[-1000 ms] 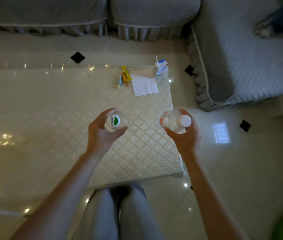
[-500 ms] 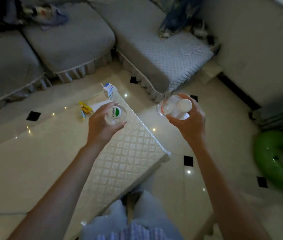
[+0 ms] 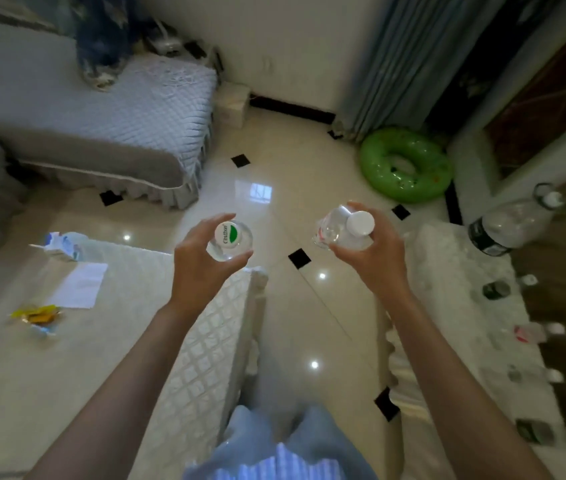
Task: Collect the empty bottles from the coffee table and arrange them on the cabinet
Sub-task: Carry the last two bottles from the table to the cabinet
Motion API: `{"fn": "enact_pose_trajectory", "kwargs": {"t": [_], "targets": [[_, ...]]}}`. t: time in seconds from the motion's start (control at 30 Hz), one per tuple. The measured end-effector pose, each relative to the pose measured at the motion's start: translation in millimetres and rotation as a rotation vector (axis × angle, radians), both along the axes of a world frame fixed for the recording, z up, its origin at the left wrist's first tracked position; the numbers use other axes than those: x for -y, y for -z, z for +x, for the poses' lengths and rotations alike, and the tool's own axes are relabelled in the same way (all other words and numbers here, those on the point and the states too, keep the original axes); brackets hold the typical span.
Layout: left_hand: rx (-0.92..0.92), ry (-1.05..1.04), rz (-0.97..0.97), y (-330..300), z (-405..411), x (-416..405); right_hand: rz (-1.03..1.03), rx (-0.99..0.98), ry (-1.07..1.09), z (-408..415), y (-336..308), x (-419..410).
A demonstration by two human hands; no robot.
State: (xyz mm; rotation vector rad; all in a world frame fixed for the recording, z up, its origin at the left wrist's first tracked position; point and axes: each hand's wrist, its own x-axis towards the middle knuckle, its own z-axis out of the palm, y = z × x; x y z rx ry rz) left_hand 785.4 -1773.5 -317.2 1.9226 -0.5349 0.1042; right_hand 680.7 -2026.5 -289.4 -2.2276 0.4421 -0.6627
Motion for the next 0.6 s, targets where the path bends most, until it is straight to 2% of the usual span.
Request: {"fn": "enact_pose_trajectory", "kwargs": {"t": [0.3, 0.6], "targets": [[0.068, 0.403, -0.009, -19, -74, 125, -0.051, 0.006, 0.330, -185, -25, 74], [0.064, 0.731, -0.011, -34, -230, 234, -0.061, 0.015, 0.683, -391, -37, 100]]}}
